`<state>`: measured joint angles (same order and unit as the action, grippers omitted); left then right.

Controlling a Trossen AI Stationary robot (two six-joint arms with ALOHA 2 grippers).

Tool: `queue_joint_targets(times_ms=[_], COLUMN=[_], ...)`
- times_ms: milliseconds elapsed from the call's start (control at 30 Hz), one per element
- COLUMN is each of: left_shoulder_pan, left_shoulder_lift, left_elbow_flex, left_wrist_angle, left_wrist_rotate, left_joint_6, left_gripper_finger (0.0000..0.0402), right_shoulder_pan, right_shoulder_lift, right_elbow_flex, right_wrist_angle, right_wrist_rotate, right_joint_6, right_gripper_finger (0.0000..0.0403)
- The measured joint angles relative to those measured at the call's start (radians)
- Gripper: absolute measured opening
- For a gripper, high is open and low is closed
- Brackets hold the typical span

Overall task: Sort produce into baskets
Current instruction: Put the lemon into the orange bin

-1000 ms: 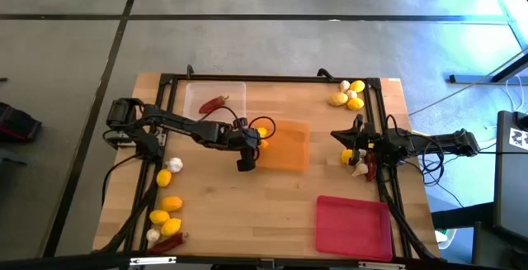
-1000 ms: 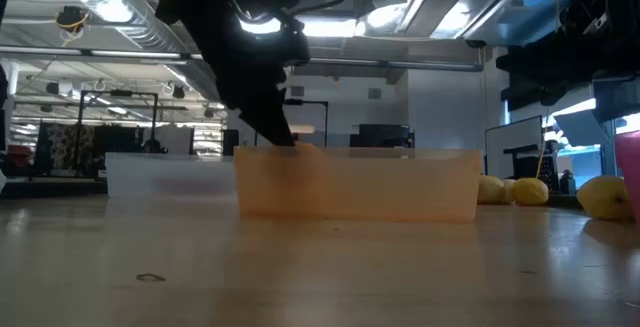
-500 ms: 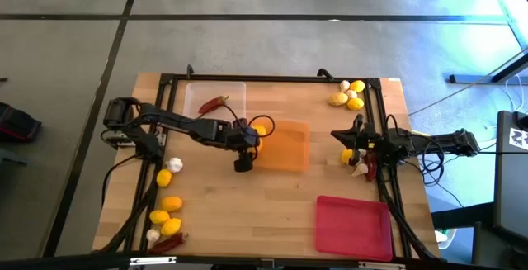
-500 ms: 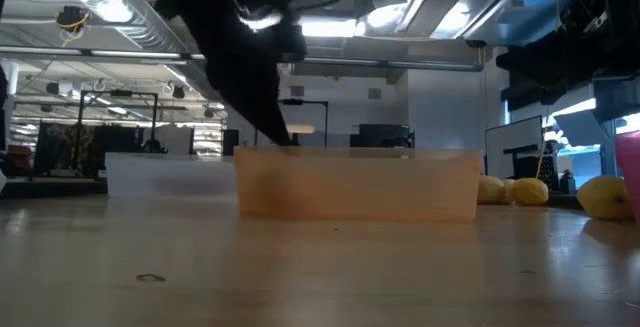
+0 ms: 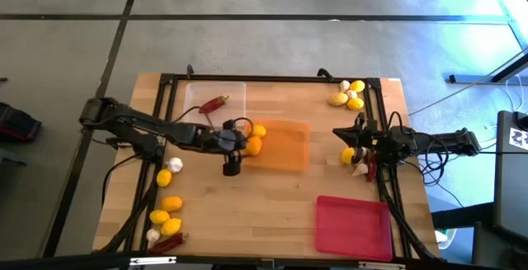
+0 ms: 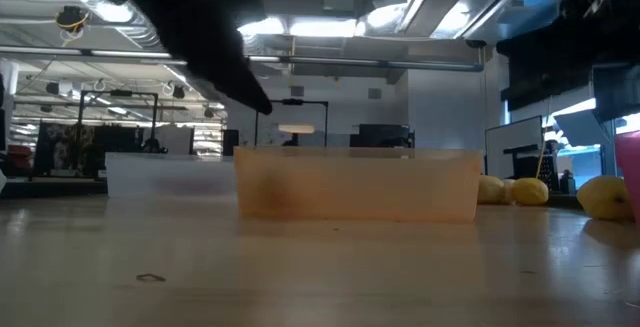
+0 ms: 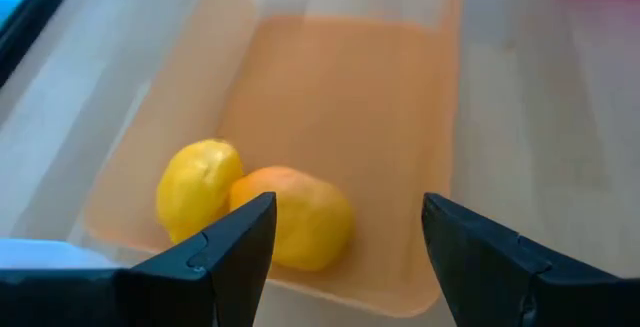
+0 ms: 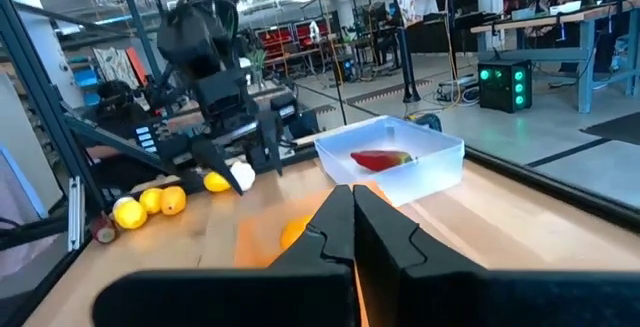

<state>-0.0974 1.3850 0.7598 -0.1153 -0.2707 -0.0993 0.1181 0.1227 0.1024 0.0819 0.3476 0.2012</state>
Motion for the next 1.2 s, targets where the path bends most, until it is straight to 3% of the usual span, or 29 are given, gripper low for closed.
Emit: queue_joint_targets(times_ms=[267,400,600,833,1200], left_shoulder_pan=[-0.031,-0.041,-0.041,-0.047,-0.049], left_shoulder_lift=[-0.133,-0.158,-0.159,-0.158,-0.158], left_elbow_flex=[-0.208,-0.264,-0.277,-0.277,-0.277], left_wrist_angle=[0.296,0.395,0.416,0.392,0.393], left_wrist_rotate=[0.0,0.0,0.0,0.0,0.0], left_joint_6=[0.0,0.004,0.015,-0.026,-0.065], left_gripper_finger=[0.0246,0.0246,0.0246,0.0246,0.0246], right_shoulder_pan=[0.0,0.0,0.0,0.0,0.0], right_shoulder_lift=[0.17,0.295,0.485,0.68,0.893], right_elbow_flex=[0.165,0.294,0.507,0.684,0.739], right_wrist_angle=[-0.124,-0.278,-0.59,-0.848,-1.261], right_wrist_rotate=[0.026,0.031,0.006,-0.125,-0.21], right_joint_6=[0.03,0.063,0.148,0.252,0.555], right_gripper_finger=[0.0005,0.0005,0.0005,0.0005,0.0005])
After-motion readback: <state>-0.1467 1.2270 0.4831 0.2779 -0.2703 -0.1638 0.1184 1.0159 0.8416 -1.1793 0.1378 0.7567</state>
